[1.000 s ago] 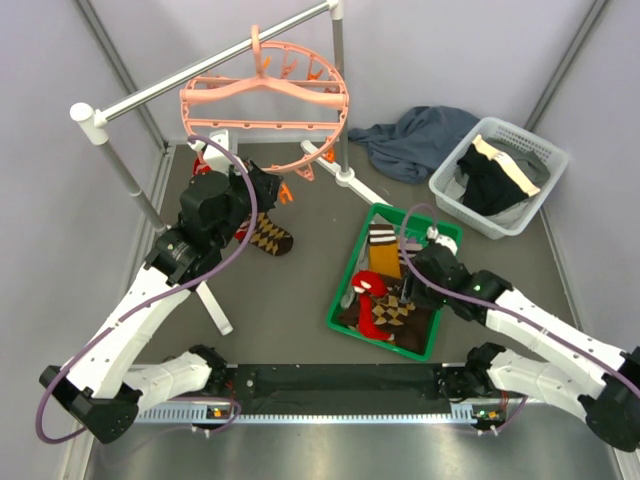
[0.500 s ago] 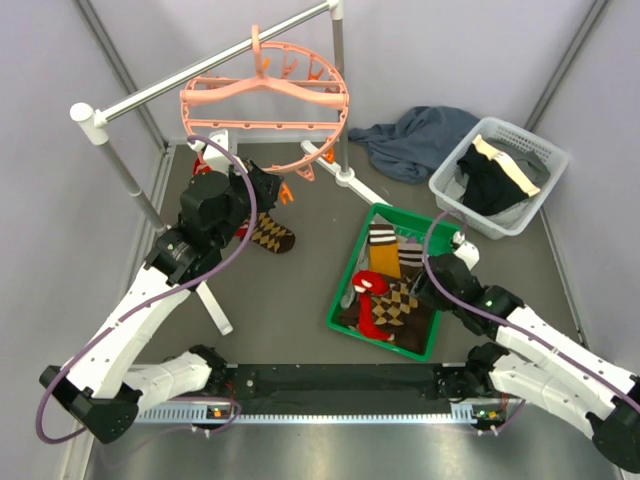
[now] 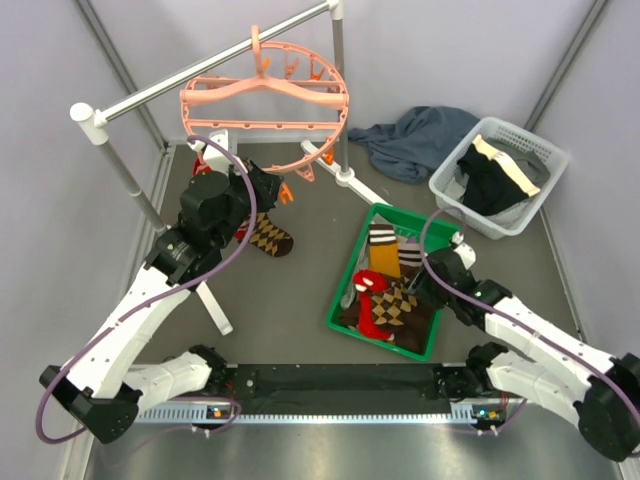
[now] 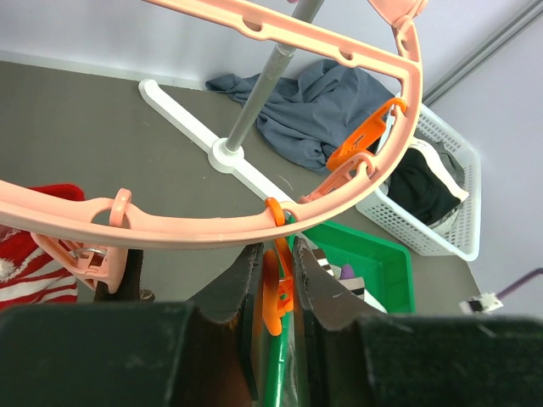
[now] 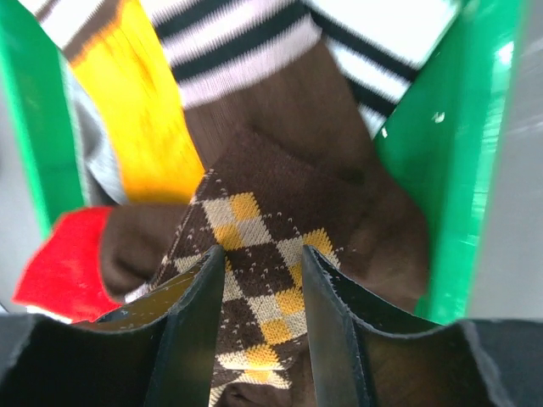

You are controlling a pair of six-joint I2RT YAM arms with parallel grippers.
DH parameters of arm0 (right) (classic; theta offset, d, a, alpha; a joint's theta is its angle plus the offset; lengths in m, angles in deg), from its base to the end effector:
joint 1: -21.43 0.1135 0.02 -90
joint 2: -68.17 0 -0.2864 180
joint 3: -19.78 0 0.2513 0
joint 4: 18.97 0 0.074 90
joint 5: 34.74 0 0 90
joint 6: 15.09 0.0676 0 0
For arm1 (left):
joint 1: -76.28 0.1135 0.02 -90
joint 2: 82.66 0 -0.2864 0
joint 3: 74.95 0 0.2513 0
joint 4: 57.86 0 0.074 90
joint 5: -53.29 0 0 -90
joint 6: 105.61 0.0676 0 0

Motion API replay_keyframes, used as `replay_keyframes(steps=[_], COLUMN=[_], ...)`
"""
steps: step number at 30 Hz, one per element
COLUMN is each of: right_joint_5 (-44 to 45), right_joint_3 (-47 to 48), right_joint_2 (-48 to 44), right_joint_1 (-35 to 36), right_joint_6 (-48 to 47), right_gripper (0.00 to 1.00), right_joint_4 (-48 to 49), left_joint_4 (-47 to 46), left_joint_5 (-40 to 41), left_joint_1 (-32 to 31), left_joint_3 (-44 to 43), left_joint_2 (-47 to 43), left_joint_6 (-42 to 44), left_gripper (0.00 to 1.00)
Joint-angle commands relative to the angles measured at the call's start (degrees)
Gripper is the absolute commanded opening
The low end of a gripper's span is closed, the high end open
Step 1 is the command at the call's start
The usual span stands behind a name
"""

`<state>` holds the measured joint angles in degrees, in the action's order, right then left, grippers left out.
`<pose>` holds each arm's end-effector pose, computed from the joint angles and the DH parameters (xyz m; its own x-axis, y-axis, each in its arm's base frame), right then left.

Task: Clip the socks to the hanger
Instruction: Pick up the sock from the bin.

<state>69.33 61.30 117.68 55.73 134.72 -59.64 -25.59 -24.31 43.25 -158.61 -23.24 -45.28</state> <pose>0.1539 0.0851 0.1916 -0.6697 0.5581 -0.4899 0.3279 0.8142 0.4791 0.2109 -0.1198 0.4437 -0.2770 -0.3965 -0.8752 0.2497 0.8499 -0.4641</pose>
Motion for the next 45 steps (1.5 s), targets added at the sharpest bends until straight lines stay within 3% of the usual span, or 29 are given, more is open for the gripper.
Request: replay_keyframes(steps=[1,5,15,19,26,30,39,45], right_joint_5=[-6.8,-7.7,-7.8,-6.6,2.3,6.6,6.4,2.1], right_joint_3=[-0.1,-0.5,-0.2,4.0,16.9,22.2,30.5,27.9], right_joint_2=[5.5,7.3,8.8,5.8,0.2,0.7,1.8,4.9], right_joint_1=[-0.5,-0.5,-0.5,-0.5,-0.5,-0.5,-0.5,-0.4], right_joint_6=[-1.4,-2.9,-5.8,-9.8,-24.5,-33.0,-47.8,-45.1], right_gripper=[0.42,0.41,0.04,0.04,0.00,0.00,0.04,0.10], right_joint_4=[4.9,7.4,6.3,0.1,-8.7,-7.3,-1.8,-1.1], left_joint_4=[-2.0,-2.0,-1.9,-1.9,-2.3,-2.5,-2.6,-2.6], left_joint_5=[-1.4,-1.5,-1.4,-1.5,-1.0,-1.1,-1.4,-1.9], left_joint_1=[-0.1,-0.1,-0.2,-0.1,-0.1,-0.1,-0.1,-0.2], left_joint_3=[-1.4,-1.3,-1.1,-1.4,-1.8,-2.0,-3.0,-2.9], left_joint_2=[0.4,0.5,0.0,0.0,-0.4,-0.1,0.1,0.1], left_joint_6=[0.4,0.3,0.4,0.4,0.7,0.8,1.2,0.8], left_gripper=[0.12,0.12,0.12,0.12,0.13,0.12,0.13,0.13])
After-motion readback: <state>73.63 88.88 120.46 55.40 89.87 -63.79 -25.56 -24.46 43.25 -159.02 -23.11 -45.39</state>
